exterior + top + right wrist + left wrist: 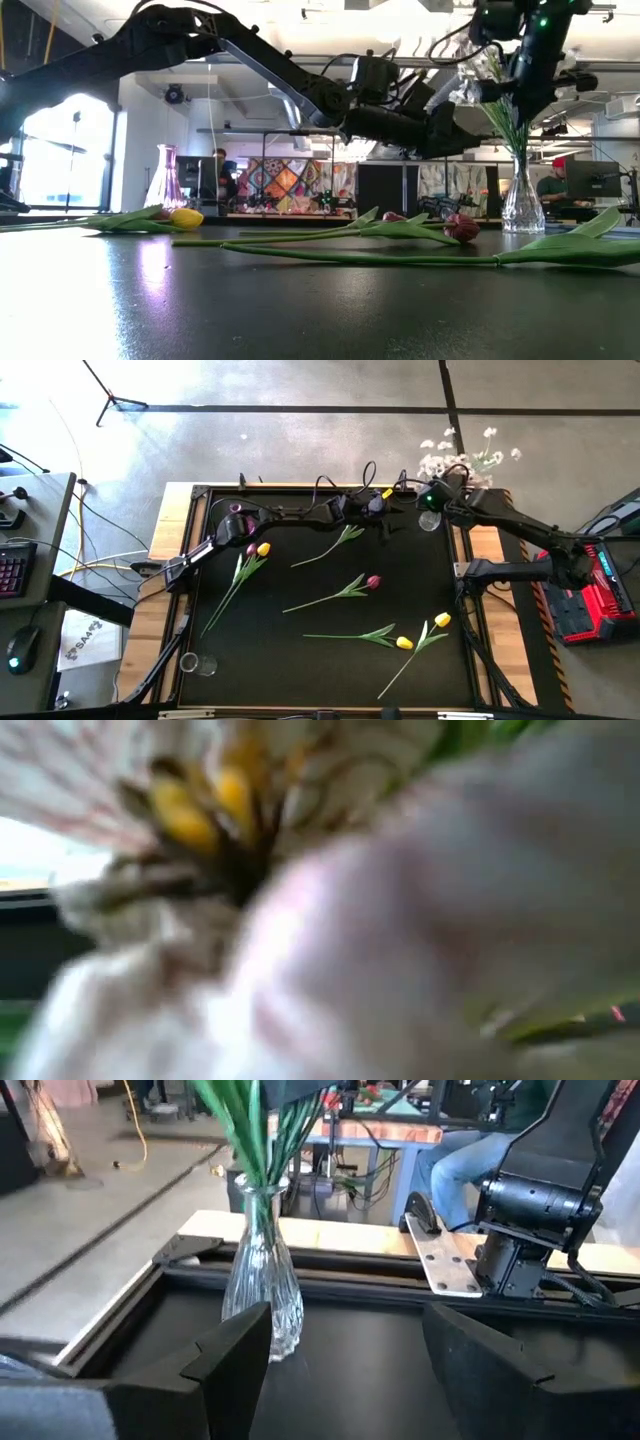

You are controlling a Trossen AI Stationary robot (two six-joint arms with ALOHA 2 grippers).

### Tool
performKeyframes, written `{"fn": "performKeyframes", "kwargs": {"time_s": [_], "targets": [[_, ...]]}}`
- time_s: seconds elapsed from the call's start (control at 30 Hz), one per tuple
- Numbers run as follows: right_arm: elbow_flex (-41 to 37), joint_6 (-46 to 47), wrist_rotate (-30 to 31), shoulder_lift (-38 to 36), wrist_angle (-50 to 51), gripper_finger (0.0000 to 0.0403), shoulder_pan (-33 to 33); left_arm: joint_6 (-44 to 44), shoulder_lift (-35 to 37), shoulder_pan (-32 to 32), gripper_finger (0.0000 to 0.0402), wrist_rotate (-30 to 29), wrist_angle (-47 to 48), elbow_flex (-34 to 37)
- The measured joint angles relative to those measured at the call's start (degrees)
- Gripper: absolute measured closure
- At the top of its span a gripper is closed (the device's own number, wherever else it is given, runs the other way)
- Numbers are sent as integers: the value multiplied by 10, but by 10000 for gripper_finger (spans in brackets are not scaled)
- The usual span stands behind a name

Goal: Sort flowers into vase by color
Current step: Put the white flower into the top right transparent vase, then put the top maroon tulip flower into the top left purple vase

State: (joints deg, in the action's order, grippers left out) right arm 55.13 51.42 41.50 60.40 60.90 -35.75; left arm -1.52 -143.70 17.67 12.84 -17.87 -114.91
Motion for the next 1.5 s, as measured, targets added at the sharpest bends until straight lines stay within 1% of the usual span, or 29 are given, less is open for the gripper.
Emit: {"fn": "performKeyframes", "kwargs": {"time_s": [0.13, 0.33, 0.47, 0.57, 0.7, 0.87, 0.97, 1.07, 1.17, 1.23, 1.37, 1.5], "targets": [[31, -4, -5, 0, 30, 357, 0, 23, 13, 2, 151, 3, 22, 0], [73, -17, -3, -1, 70, 286, 0, 15, 31, 5, 151, 5, 52, 0], [106, -31, -35, -4, 84, 251, 6, 8, 56, 5, 151, 5, 81, 0], [139, -39, -53, -14, 96, 236, 19, 14, 81, 7, 151, 5, 120, 0], [195, -39, -56, -39, 126, 231, 50, 19, 119, 9, 151, 4, 199, 0], [264, -43, -47, -73, 147, 231, 89, 28, 164, 13, 151, -46, 327, 0], [292, -57, -45, -87, 147, 231, 110, 30, 183, 15, 151, -50, 383, 0], [304, -78, -70, -97, 144, 231, 132, 30, 202, 9, 151, -49, 436, 0], [302, -91, -126, -102, 143, 231, 163, 42, 207, -7, 151, -48, 495, 0], [291, -88, -151, -103, 142, 231, 189, 55, 205, -20, 151, -48, 542, 0], [245, -65, -160, -102, 123, 231, 251, 71, 202, -47, 151, -62, 586, 25], [180, -44, -161, -101, 51, 231, 311, 96, 201, -60, 151, -92, 599, 58]]}}
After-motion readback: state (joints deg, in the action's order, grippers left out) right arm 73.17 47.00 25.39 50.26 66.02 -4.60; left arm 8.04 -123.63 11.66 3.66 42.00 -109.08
